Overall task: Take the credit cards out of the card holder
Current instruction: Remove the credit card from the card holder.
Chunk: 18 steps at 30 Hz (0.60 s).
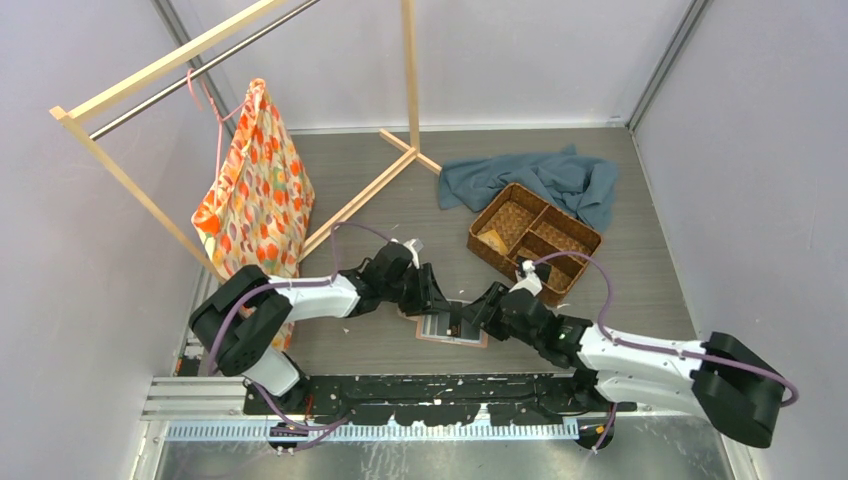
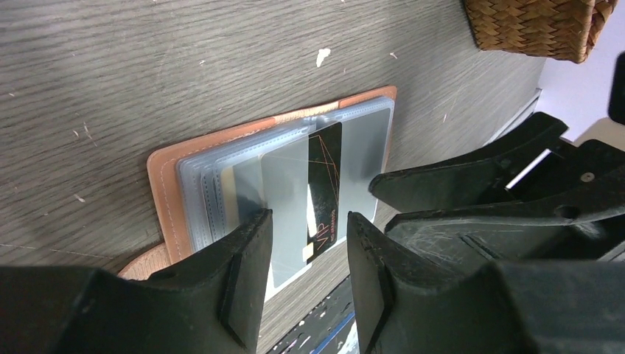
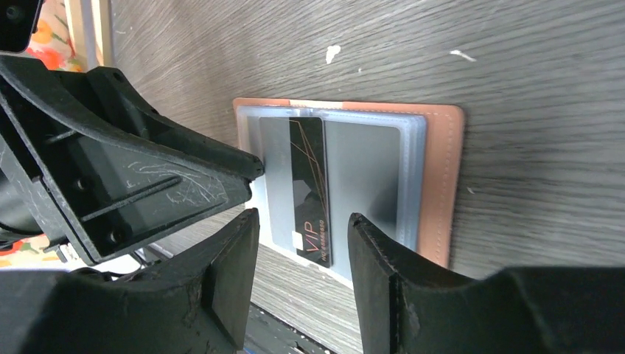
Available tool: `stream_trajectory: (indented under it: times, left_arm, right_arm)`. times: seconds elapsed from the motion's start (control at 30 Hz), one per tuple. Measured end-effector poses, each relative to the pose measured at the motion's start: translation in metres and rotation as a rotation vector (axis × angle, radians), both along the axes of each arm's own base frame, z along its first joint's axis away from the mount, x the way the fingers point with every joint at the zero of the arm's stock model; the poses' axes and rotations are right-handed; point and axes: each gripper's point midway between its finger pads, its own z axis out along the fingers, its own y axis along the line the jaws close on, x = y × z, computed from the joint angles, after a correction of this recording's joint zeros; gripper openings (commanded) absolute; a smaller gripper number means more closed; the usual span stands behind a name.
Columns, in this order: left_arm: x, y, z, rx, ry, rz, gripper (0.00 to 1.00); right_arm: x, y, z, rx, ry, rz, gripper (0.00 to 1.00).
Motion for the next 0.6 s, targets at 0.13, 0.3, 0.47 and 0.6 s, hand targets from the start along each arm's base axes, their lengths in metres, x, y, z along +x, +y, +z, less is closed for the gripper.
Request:
stream_trajectory:
  times: [0.13,0.3,0.47,0.6]
  left_arm:
    - [0.0,0.002,-0.001,-0.014,-0.003,0.011,0.45]
    - [0.001,0.004,-0.001,-0.031,0.002,0.011,0.44]
    - [0.001,0.0,-0.003,-0.057,0.023,-0.005,0.44]
    - [0.003,-0.004,-0.004,-0.077,0.035,-0.009,0.43]
  right_arm:
    - [0.005,0.013,-0.003,0.037,0.015,0.015,0.53]
    - [0.009,0.017,0.0,0.072,0.018,0.005,0.53]
    - [0.011,0.016,-0.003,0.075,0.033,-0.014,0.54]
    - [0.012,0.016,-0.01,0.072,0.06,-0.033,0.54]
